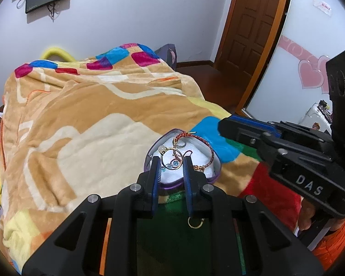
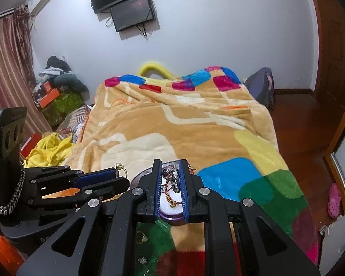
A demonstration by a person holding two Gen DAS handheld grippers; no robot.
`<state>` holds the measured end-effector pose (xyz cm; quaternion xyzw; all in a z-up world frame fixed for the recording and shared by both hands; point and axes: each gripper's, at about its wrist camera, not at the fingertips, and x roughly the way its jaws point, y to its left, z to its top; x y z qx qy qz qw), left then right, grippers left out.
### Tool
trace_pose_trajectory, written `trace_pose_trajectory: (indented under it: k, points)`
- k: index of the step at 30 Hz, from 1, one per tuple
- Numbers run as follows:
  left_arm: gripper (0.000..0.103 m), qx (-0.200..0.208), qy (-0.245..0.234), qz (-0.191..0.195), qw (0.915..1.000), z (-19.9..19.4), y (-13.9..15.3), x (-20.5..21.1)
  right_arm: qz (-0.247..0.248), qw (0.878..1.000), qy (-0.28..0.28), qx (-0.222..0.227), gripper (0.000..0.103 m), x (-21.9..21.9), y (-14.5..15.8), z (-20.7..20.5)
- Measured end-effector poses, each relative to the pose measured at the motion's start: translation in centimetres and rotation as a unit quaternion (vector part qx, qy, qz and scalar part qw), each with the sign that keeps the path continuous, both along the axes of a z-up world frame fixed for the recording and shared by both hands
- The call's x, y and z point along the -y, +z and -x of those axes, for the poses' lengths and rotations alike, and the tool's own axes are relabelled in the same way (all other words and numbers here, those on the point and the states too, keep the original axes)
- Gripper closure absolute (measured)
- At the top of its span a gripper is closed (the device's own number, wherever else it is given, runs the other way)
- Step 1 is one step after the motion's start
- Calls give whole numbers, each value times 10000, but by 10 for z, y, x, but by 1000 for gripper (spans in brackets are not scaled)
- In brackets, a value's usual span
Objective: Organize jewelry
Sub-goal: 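Carry the gold ring and silver earring into the heart tin and open both tools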
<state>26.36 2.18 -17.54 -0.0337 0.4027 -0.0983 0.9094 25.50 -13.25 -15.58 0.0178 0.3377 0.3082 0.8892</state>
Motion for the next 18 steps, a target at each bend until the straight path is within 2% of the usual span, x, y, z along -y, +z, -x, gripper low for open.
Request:
trace_pose_trajectory:
  k: [8,18]
  points:
    - [85,-316,-60,-20,9995,-20,-23,0,120,9993,68,-347,90,-5,-19,-16]
    - [85,-448,-161,50,9989,-27,-29,-1,205,9983,178,-522,89,-7,-25,-22]
